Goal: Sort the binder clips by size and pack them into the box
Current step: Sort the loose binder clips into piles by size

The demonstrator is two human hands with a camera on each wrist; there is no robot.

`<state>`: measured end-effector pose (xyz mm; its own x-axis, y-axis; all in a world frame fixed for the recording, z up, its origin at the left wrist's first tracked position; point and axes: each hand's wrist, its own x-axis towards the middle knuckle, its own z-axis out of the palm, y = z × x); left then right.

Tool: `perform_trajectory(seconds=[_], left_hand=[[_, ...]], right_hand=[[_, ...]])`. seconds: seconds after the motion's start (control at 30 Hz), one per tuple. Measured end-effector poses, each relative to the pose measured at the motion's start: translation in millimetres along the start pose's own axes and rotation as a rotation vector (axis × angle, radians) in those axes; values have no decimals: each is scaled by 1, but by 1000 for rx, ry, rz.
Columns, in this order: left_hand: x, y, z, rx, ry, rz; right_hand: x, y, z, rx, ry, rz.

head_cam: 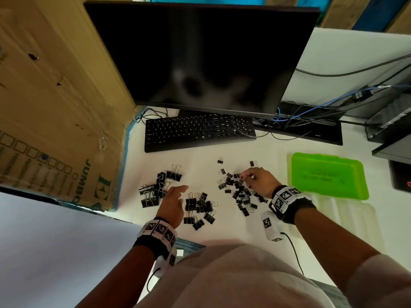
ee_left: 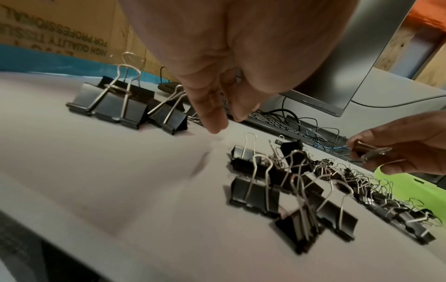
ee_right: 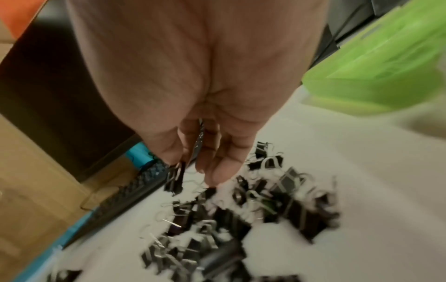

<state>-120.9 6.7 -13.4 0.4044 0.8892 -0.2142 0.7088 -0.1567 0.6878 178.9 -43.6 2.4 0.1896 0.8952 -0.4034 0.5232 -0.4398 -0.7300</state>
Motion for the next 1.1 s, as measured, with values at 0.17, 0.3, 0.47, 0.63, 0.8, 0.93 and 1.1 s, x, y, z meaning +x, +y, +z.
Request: perform_trajectory(seconds=[0.17, 0.3, 0.47, 0.63, 0.8, 0.93, 1.1], left_hand=[[-13, -9, 5, -51, -193, -90], [-20, 7, 10, 104, -128, 138], [-16, 20, 40, 607, -346, 504], [-7, 5, 43, 644, -381, 451], [4, -5, 34, 623, -267, 436], [4, 10, 25, 550, -205, 472], [31, 56, 35, 317, -125, 342]], right_hand=[[-4, 21, -5, -258, 82, 20], [-17, 27, -8, -202, 135, 18], [-36, 21, -3, -149, 135, -87], [-61, 13, 25, -287, -150, -284], [-64, 3, 55, -522, -392, -329], [-61, -1, 61, -608, -414, -346], [-56, 8, 43, -550, -95, -385]])
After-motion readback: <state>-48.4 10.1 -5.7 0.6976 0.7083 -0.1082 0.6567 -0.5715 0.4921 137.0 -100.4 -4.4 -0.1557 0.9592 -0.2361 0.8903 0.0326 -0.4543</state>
